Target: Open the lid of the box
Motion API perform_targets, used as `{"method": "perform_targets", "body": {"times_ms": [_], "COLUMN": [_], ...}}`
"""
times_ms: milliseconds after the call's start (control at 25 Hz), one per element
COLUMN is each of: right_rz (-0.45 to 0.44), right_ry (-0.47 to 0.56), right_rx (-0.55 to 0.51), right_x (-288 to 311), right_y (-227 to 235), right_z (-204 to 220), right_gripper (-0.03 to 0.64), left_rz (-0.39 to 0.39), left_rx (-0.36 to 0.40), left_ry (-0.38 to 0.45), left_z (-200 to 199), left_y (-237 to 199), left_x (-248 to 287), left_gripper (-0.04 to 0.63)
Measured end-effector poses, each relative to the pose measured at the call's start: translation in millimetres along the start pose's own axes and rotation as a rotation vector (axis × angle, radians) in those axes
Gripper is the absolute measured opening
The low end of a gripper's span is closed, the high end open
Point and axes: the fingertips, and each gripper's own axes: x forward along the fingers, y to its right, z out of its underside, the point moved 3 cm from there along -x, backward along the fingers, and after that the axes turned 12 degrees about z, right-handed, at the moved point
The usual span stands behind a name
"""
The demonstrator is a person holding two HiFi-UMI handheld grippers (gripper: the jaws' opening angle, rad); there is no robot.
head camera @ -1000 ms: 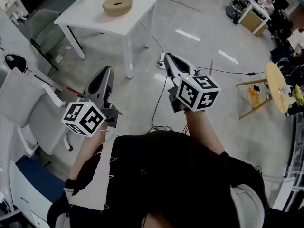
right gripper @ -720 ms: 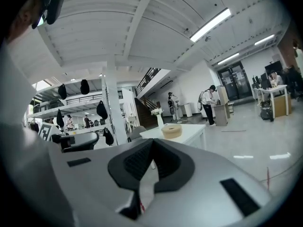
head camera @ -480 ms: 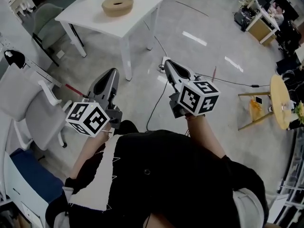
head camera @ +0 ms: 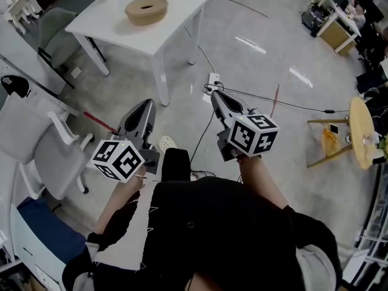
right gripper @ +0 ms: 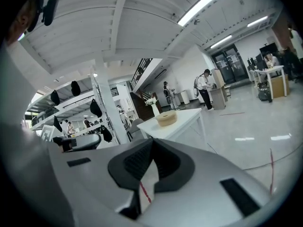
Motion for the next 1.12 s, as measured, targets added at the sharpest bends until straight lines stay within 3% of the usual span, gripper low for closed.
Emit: {"method": "perform_targets", "body": {"times_ms": [680,1120], "right_rz": [0.091,0.054], "right_ry": [-0.07,-0.12], "right_rx": [0.075,0.126], "right_x": [108.9,192.5], "right_y": [37.9,47.8], "right_z": [-22.0,-41.0], "right_gripper": [0.003,0.003], "left_rz": [0.027,0.001], "left_rx": [-0.035,-0.052], "left_ry": [-0.049,-0.027], "left_z": [-19.0,-43.7], "left_y": [-107.0,-164.4], "left_x": [85.7,127.9], "left_gripper": [0.011,0.011]}}
